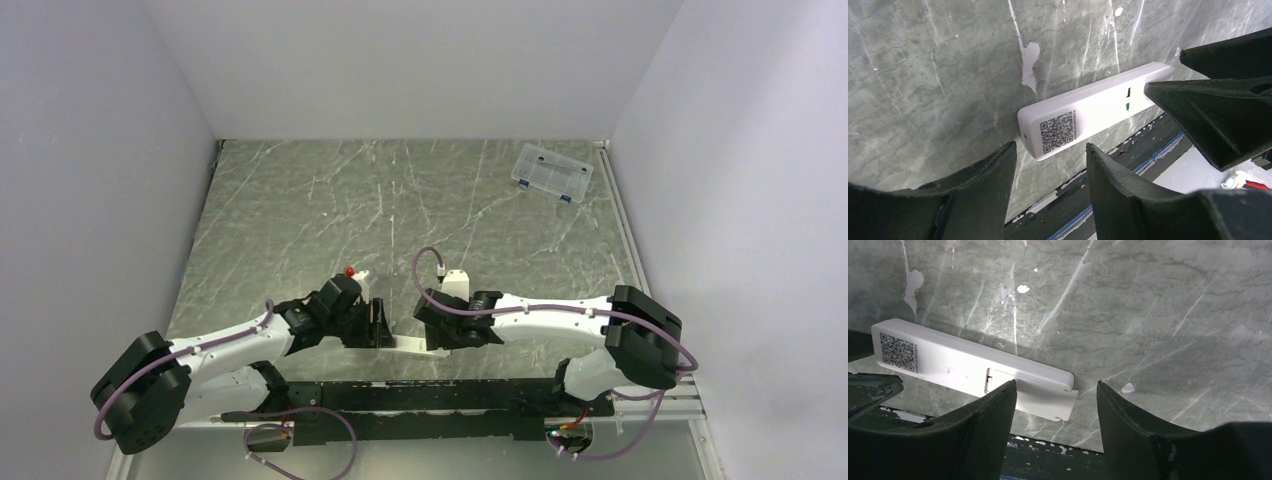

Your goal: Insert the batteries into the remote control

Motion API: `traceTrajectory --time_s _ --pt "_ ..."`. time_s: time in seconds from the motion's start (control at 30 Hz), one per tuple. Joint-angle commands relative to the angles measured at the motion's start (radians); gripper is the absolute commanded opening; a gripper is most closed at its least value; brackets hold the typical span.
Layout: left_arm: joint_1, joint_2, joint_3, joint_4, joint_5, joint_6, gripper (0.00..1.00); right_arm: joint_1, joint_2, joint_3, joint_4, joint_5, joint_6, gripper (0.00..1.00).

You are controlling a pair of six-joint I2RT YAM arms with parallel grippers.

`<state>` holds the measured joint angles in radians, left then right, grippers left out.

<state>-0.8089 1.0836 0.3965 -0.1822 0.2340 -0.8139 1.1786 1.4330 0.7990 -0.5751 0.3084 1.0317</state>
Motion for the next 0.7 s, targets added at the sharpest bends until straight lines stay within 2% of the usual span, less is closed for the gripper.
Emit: traceTrajectory --time_s 0.0,0.3,0.67 --pt "-0.006 -0.012 0.016 -0.014 -0.025 0.011 0.59 -0.002 0.007 0.014 -0.001 0.001 -0.018 0.63" --pt "-0.006 0.011 0.044 -0.031 -0.046 0.033 0.63 0.004 0.007 -0.010 0.011 -0.031 -0.036 0.62" --pt "-0.006 0.096 0.085 -0.001 -0.033 0.063 0.63 0.007 0.002 -0.019 0.015 -0.044 -0.033 0.57"
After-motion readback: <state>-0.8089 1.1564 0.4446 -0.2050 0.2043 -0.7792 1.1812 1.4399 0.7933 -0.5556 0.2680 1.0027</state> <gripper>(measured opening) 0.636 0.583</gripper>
